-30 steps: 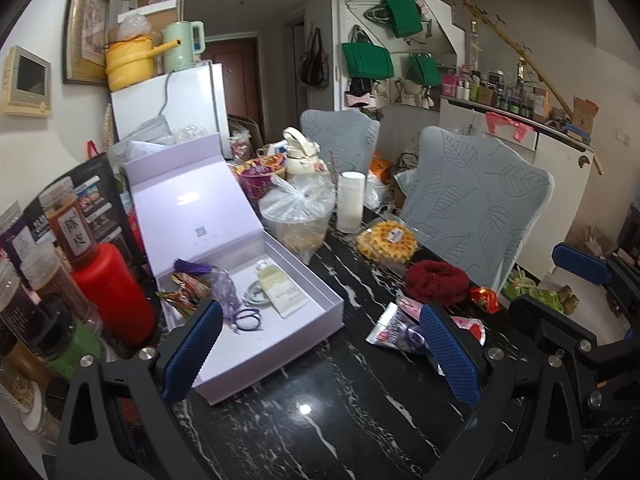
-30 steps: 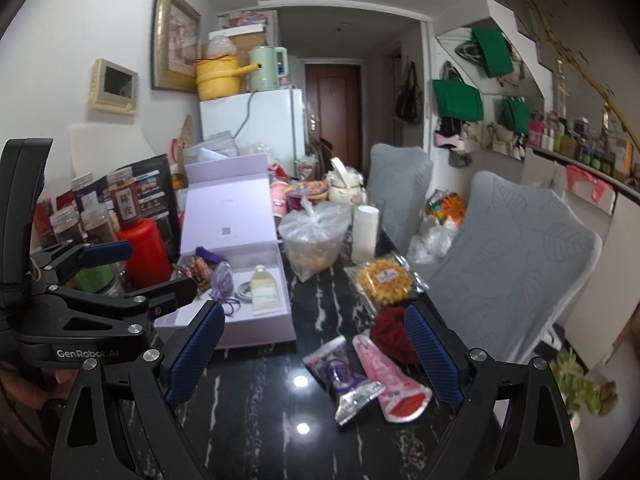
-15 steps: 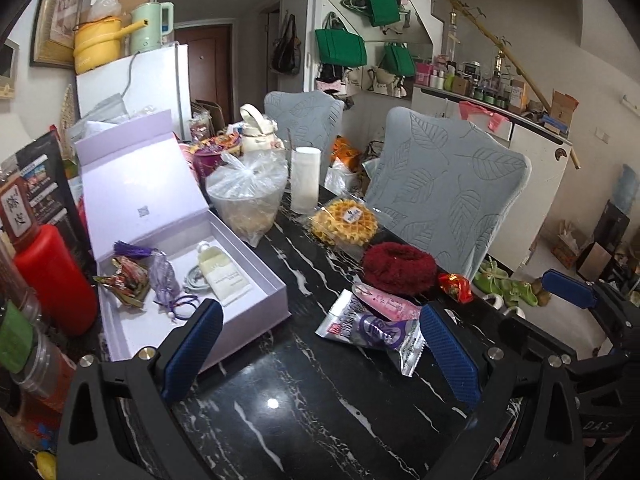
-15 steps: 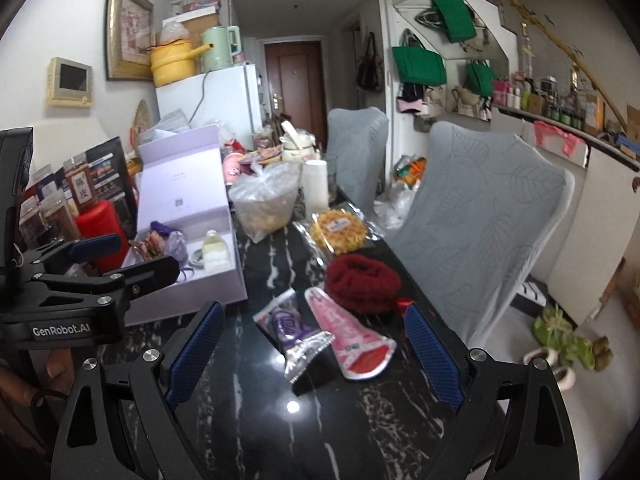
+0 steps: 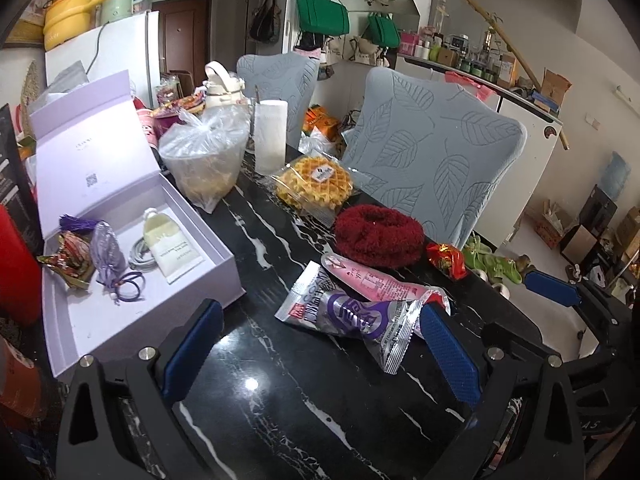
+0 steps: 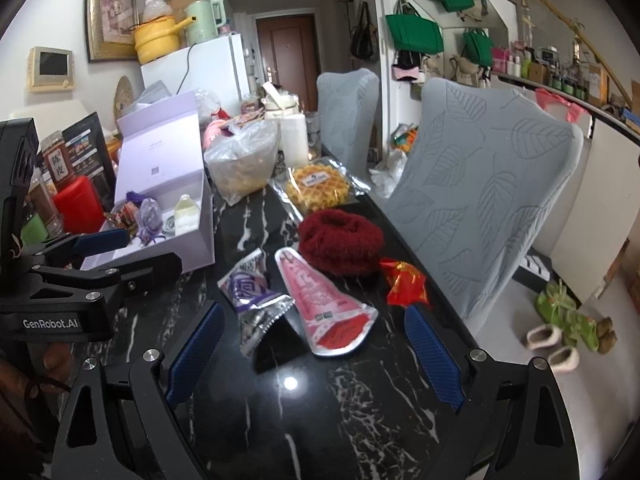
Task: Organize soft objects
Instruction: 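Move the left tool toward the purple-and-silver snack bag, then grasp the purple-and-silver snack bag with the left tool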
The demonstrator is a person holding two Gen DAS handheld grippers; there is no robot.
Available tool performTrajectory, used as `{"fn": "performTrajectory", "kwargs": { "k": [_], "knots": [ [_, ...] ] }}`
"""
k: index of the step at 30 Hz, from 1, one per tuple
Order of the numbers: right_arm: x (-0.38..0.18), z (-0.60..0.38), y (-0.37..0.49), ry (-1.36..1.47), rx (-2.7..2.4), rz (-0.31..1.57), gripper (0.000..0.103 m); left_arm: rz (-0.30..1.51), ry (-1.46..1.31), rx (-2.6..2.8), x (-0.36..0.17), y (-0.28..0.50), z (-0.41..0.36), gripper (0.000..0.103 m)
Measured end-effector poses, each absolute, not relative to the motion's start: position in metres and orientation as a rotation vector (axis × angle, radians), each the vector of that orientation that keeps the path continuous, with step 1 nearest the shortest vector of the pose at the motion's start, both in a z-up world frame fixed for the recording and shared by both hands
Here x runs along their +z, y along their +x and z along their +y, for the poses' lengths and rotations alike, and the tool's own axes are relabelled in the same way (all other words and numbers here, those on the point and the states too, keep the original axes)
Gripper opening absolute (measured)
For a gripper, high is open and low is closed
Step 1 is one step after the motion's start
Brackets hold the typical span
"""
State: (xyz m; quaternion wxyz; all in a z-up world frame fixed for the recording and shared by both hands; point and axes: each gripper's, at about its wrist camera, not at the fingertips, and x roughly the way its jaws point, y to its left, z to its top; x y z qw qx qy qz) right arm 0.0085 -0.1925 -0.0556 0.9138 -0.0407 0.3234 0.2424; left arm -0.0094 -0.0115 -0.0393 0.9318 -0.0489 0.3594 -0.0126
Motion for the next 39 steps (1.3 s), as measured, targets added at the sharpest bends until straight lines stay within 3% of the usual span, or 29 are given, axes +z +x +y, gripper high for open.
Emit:
{"fn": "performTrajectory", "kwargs": {
  "k": [22,39],
  "knots": [
    [-0.088,-0.213,0.047,-0.082,0.449,0.768,0.093,0.908,-0.089,0.109,-0.094,0.066,-0.030,0.101],
    [-0.098,-0.200,0.067,-0.095,0.496,0.804,0.093,1.018,-0.094,0.114,-0.117,0.056,-0.013,0.101]
  ]
}}
